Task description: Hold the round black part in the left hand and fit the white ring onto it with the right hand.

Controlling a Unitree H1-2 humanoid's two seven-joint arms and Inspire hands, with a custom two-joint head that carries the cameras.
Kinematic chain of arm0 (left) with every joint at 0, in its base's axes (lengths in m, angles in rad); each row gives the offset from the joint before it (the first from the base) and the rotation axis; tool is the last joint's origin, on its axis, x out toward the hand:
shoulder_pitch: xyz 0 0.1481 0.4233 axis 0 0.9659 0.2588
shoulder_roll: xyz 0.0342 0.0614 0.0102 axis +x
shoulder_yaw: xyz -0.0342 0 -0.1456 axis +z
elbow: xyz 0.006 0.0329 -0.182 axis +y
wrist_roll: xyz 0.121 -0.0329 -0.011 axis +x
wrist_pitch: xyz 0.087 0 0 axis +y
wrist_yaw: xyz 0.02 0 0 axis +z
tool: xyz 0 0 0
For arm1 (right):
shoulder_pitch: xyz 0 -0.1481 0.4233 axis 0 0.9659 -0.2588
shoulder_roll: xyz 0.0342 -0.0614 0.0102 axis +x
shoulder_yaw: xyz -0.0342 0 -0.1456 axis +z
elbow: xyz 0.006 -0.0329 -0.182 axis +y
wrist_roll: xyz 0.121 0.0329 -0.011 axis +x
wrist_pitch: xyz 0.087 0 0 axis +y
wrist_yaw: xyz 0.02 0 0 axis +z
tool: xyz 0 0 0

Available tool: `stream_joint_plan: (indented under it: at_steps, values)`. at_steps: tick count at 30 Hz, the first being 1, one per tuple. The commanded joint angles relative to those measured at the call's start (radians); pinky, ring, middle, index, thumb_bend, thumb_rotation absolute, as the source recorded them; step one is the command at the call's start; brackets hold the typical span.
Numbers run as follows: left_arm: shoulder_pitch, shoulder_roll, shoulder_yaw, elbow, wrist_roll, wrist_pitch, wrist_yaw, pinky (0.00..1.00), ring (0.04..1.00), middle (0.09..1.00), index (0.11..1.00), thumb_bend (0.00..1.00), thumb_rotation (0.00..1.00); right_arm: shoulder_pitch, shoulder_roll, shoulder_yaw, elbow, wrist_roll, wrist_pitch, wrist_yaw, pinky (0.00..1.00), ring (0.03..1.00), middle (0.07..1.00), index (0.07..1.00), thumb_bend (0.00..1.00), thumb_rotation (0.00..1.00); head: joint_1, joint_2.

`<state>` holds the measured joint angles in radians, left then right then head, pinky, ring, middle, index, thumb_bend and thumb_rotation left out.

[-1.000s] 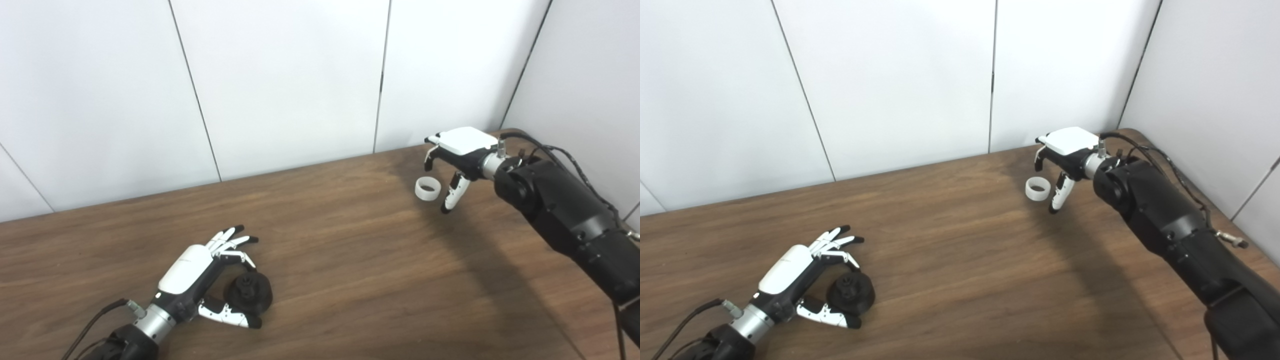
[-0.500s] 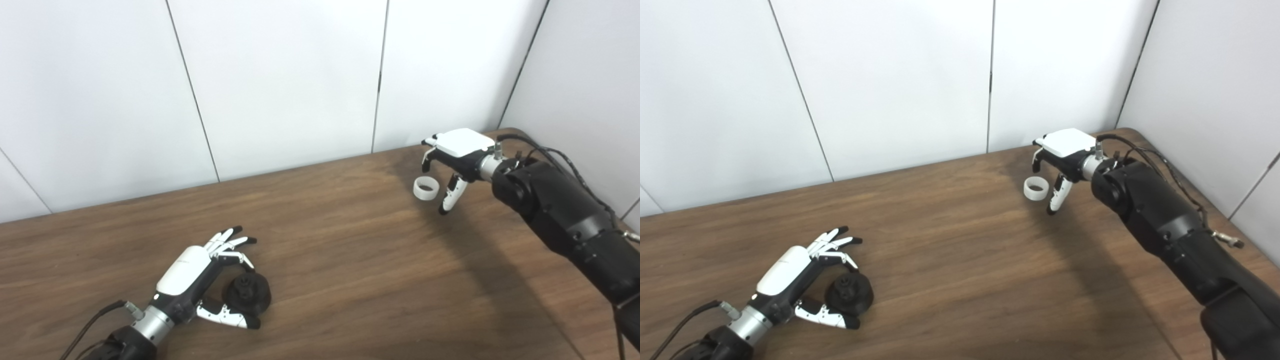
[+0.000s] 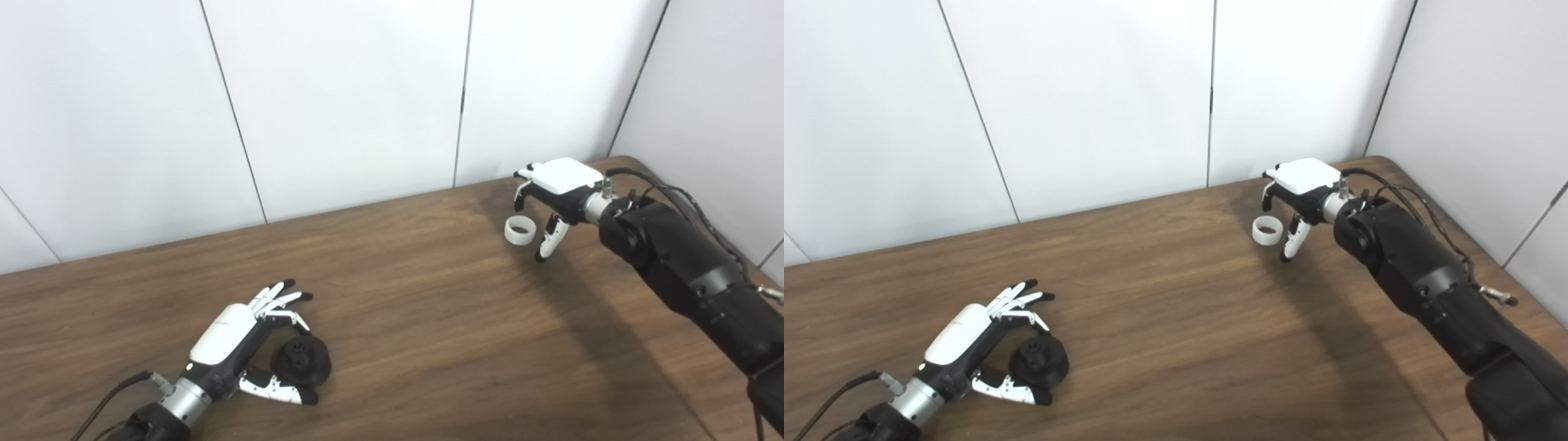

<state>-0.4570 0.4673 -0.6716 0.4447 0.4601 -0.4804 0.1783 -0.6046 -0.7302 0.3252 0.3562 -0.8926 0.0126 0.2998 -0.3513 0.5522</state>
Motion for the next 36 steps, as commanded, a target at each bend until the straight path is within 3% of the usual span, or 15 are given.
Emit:
stream_joint_plan:
  at_steps: [1,30,36]
  values:
    - [0.075,-0.006,-0.027,0.014,0.014,0.011,-0.027,1.0,1.0,0.893,0.48,0.53,0.06,-0.054,-0.015,-0.011,0.0,-0.001,-0.009,-0.034,1.0,1.0,0.962,0.69,0.95,0.28,0.003,0.003]
    - [0.12,-0.03,0.05,-0.045,0.039,0.011,-0.082,1.0,1.0,0.888,0.48,0.53,0.06,-0.08,0.002,0.0,0.025,0.021,-0.009,0.048,1.0,1.0,0.943,0.656,0.96,0.28,0.021,0.024]
    - [0.131,-0.033,0.07,-0.056,0.043,0.011,-0.103,1.0,1.0,0.891,0.481,0.53,0.06,-0.083,0.0,0.006,0.03,0.014,-0.014,0.046,1.0,1.0,0.912,0.579,0.92,0.26,0.024,0.027]
